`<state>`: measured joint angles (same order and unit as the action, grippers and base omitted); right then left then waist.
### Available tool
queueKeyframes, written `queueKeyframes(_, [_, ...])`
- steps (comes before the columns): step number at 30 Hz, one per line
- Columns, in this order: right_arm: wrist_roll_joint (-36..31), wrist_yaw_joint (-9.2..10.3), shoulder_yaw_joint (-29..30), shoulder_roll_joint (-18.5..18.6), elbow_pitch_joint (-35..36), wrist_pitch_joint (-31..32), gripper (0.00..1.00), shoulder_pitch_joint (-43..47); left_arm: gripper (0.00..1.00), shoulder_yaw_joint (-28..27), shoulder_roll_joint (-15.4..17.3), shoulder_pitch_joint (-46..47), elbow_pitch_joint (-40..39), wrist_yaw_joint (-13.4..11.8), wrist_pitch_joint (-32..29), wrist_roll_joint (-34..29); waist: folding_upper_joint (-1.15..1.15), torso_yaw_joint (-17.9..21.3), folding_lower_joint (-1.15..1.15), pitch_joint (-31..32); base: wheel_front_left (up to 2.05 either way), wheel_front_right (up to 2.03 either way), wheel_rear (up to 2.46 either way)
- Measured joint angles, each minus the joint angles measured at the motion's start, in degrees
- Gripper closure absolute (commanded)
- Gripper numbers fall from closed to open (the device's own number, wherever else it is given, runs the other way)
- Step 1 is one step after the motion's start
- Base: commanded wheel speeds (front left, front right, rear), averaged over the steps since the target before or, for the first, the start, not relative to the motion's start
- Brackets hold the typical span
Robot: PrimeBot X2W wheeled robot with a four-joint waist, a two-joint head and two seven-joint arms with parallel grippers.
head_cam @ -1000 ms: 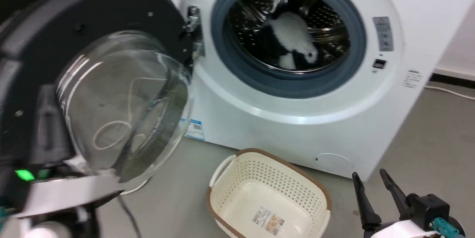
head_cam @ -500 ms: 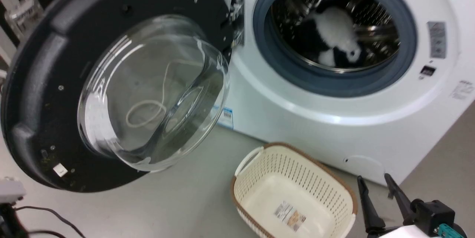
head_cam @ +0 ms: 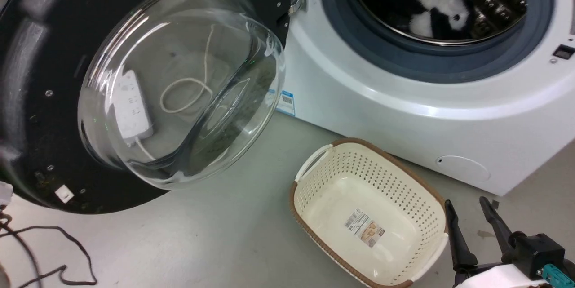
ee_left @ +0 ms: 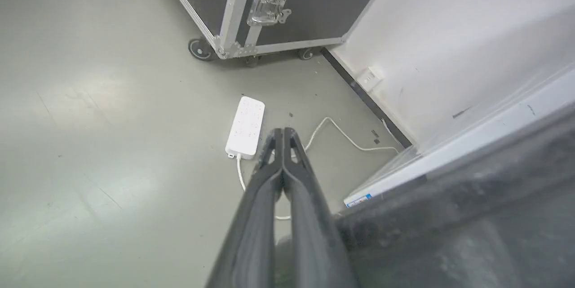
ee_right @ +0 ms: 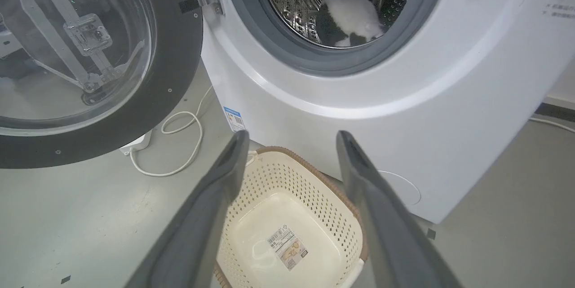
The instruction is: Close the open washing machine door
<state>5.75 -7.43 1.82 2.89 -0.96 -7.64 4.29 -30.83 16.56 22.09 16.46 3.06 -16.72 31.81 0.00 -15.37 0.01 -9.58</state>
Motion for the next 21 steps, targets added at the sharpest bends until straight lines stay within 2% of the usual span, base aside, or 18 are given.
queueKeyframes(4, [0.04, 0.00, -0.22, 0.00, 0.24, 0.01, 0.00, 0.01, 1.00, 0.32, 1.71, 0.12, -0.19, 0.14, -11.50, 4.88, 0.00, -0.75, -0.01, -0.30, 0.00, 0.00, 0.00])
queueKeyframes(10, [1.46, 0.00, -0.65, 0.00, -0.54, -1.00, 0.00, 0.01, 1.00, 1.68, 1.85, 0.03, -3.33, 0.12, -25.50, 11.06, 0.00, -2.47, -0.01, 0.41, 0.00, 0.00, 0.00])
queueKeyframes(15, [2.65, 0.00, -1.69, 0.00, -2.69, -2.46, 0.00, -0.01, 1.00, 6.10, -0.10, -1.71, -7.04, 0.18, -34.81, 13.46, 0.00, -4.59, -0.01, 1.91, 0.00, 0.00, 0.00])
queueKeyframes(21, [5.60, 0.00, -1.85, 0.00, -6.17, -4.61, 0.00, 0.01, 1.00, 13.40, -3.44, -6.50, -13.27, 2.15, -44.77, 16.40, 0.00, -7.21, -0.02, 5.20, 0.00, 0.00, 0.00])
